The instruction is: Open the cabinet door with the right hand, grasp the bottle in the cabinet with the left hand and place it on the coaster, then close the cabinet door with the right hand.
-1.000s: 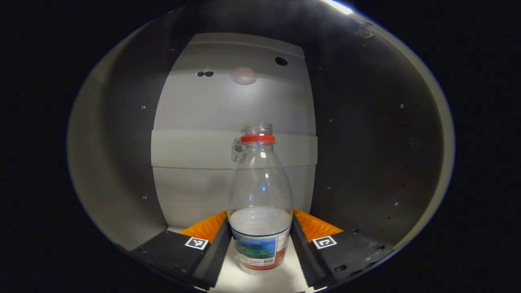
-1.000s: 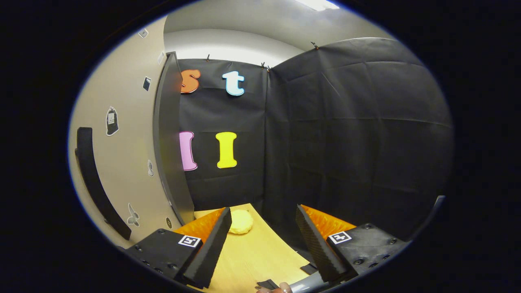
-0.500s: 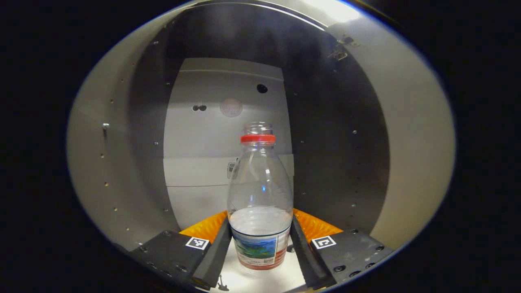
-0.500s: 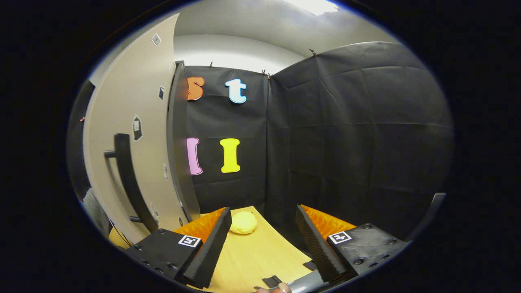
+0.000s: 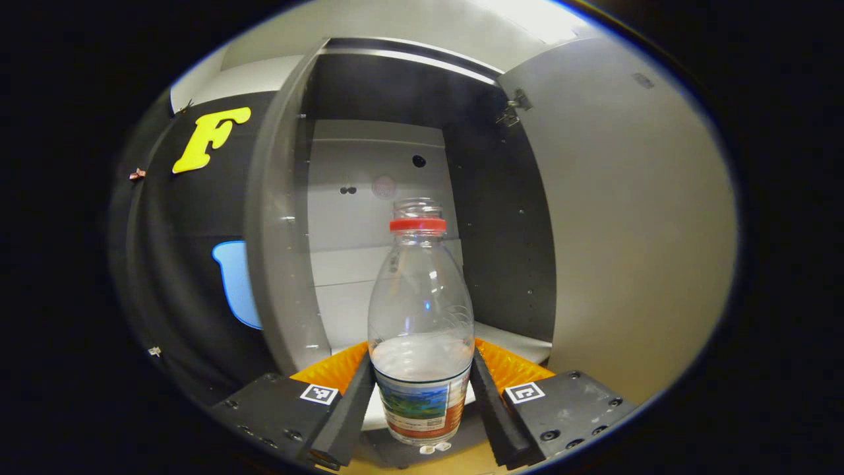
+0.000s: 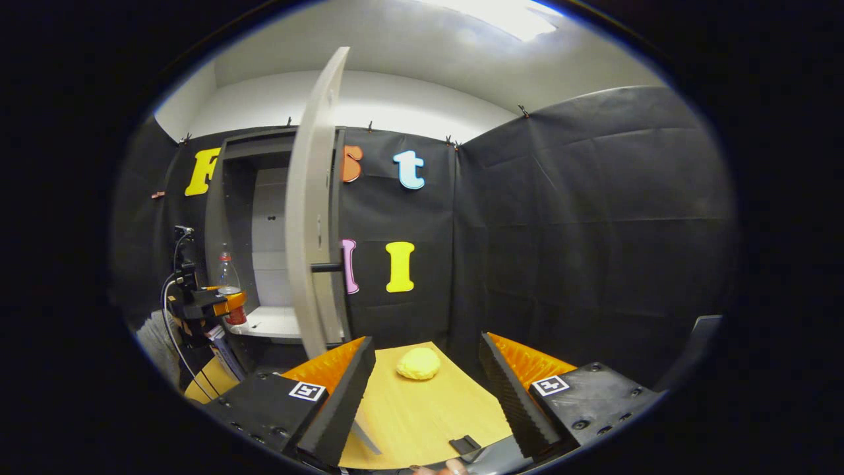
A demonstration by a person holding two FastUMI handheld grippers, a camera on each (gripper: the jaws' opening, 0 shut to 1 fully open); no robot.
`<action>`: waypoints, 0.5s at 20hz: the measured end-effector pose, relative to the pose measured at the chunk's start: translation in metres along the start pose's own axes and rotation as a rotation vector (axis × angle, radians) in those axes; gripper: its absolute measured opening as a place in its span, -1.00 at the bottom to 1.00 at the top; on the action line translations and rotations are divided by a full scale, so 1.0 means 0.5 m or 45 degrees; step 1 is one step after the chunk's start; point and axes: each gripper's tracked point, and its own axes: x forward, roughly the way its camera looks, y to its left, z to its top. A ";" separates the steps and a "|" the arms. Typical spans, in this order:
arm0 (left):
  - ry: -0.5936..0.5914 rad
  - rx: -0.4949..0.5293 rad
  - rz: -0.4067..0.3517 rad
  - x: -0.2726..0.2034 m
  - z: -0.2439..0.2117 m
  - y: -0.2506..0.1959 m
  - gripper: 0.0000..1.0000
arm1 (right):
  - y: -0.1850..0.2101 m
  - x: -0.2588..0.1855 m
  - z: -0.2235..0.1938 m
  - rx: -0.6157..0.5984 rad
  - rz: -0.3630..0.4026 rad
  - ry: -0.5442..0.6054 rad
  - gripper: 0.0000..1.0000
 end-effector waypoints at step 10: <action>0.069 -0.149 -0.114 -0.207 -0.148 0.014 0.55 | 0.244 -0.070 0.008 -0.067 0.229 -0.106 0.95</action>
